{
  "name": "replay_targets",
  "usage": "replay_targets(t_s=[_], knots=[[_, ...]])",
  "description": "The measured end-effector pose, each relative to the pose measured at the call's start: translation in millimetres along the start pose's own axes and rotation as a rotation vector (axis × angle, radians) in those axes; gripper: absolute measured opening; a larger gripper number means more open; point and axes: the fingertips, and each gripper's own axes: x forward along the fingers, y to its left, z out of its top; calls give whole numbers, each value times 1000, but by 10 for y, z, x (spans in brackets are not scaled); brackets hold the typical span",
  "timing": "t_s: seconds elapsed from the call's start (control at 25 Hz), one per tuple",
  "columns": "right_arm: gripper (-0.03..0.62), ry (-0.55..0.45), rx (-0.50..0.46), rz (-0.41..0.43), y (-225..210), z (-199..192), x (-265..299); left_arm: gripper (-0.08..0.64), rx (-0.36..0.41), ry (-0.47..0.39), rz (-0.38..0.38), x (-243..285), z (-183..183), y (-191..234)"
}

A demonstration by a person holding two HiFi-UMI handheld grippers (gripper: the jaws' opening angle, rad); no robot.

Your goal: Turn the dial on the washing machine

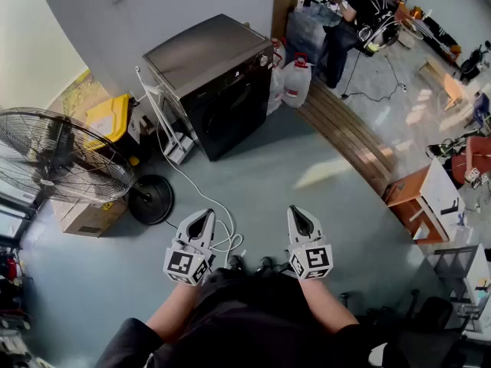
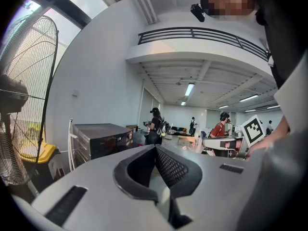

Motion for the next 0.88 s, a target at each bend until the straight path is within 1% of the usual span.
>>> replay_targets(t_s=[0.08,0.24,0.36,0.48,0.64,0.8,0.88], knots=[[21,-3,-13,-11,4,15,-83,15,11,-8,-8,-37,23,32],[21,-25,-36,-36,-96,142,-264,15,-18,-39,-2,-73,127,68],[21,-59,-10,-51,-204,202,-345,15,-18,-56,-25,-24,229,46],[23,-99,22,-36,-230,245,-455,15,-31,-53,-27,-32,262,-4],[23,-59,13,-56,-332,182,-586,15,-34,-42,-51,-42,186,-170],[23,-52,28,-57,-481,98,-740,15,-30,-40,-61,-44,151,-404],[23,-51,33,-60,-537,80,-801,15,-31,-25,-60,-28,134,-485]])
